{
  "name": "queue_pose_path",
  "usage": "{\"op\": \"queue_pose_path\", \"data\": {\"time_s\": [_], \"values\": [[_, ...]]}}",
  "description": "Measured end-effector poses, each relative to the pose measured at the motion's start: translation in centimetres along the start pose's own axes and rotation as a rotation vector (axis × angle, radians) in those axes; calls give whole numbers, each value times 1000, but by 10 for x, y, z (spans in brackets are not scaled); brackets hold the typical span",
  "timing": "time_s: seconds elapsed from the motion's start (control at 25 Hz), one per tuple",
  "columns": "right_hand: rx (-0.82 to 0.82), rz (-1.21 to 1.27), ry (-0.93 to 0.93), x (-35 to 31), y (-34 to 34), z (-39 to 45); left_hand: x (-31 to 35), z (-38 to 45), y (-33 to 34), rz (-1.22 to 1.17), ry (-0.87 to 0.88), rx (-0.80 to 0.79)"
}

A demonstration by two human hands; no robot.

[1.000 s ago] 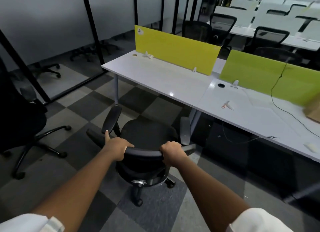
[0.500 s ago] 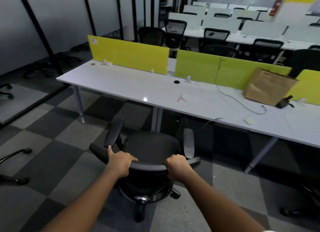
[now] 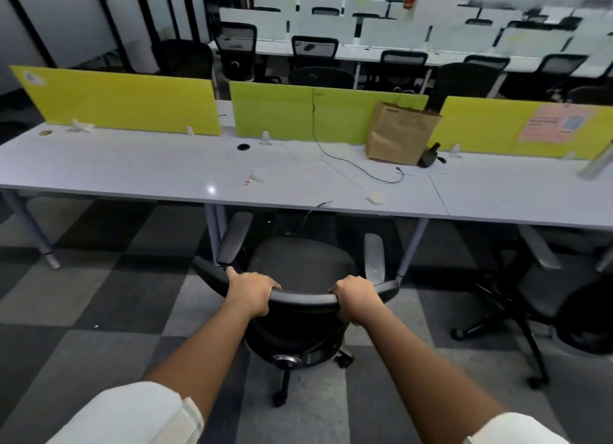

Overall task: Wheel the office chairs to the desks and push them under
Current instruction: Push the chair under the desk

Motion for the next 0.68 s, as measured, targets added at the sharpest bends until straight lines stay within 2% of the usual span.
{"op": "queue_pose_path", "data": {"time_s": [0.36,0.68], "values": [[-3,12,97,114,-8,26,94,55,-53,40,25,40],[-18,25,99,157,-24,55,116,105,-81,60,82,-60]]}}
Point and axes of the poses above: each hand's wrist, its own z-axis towards the middle knuckle, its own y-axis out of the palm, x = y × z, the point moved 6 cm from there along z, towards the middle knuckle, and after that the axes turned 12 degrees about -x, right-handed, at the moved point
